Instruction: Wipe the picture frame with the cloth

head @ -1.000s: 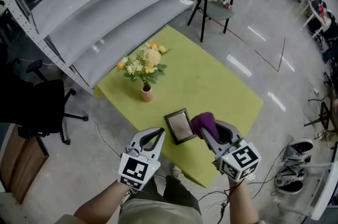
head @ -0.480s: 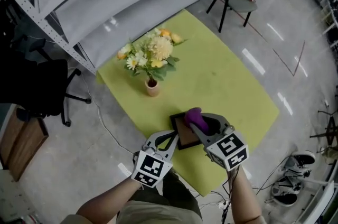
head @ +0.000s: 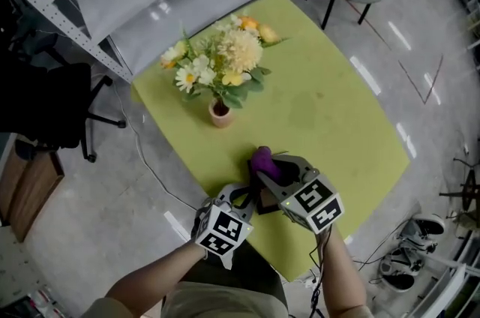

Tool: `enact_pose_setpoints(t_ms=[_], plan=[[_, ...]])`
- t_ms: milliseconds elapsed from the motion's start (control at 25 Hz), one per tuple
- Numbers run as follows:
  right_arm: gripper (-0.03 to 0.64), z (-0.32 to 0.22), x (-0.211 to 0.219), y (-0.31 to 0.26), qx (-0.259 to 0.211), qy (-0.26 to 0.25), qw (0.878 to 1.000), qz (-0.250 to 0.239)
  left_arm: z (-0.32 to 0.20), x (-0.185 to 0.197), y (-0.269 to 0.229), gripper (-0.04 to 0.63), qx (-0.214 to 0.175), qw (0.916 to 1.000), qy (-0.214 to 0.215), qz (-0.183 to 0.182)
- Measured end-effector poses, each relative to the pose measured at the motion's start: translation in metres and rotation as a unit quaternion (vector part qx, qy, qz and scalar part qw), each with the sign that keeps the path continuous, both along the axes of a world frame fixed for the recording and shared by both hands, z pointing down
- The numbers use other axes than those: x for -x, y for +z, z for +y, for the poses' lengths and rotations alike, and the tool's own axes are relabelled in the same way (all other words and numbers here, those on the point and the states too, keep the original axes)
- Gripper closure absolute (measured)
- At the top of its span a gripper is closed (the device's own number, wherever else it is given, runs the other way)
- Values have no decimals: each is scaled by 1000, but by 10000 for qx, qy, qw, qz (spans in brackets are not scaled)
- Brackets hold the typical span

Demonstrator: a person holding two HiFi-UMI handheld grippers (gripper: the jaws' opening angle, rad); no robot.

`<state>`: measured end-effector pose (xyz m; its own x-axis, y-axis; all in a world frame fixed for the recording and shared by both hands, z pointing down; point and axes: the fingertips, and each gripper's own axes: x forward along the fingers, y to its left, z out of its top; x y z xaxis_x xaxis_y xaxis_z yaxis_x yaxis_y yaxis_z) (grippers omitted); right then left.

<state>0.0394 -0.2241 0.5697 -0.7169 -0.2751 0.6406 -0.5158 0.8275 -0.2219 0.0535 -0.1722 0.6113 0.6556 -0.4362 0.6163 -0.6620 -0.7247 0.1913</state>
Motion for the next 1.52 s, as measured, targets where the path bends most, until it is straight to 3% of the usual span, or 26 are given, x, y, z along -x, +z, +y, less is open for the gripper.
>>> enact_pose_setpoints(t_ms=[320, 560, 720, 880, 1080, 1280, 1400, 1520], plan=[[508, 5, 9, 36, 406, -14, 9991, -136, 8, -12, 12, 586, 58, 9988, 478, -69], [508, 2, -14, 40, 325, 228, 9990, 197, 10, -12, 15, 588, 18, 9990, 419, -151], [512, -3, -57, 43, 216, 738, 9955, 553, 10, -12, 15, 588, 20, 9990, 411, -153], [520, -7, -121, 54, 84, 1446, 9816, 1248, 10, -12, 15, 588, 85, 9990, 430, -124], [528, -5, -149, 33, -29, 2046, 9759, 757, 8, -13, 14, 588, 69, 9987, 483, -112], [528, 11, -108, -25, -155, 1615, 9867, -128, 11, -13, 15, 588, 77, 9984, 553, -100], [528, 36, -68, -29, 122, 848, 9959, -292, 12, -12, 15, 588, 0, 9980, 610, -137], [528, 50, -38, -9, 347, 532, 9977, -244, 13, -13, 15, 588, -14, 9973, 715, -159]])
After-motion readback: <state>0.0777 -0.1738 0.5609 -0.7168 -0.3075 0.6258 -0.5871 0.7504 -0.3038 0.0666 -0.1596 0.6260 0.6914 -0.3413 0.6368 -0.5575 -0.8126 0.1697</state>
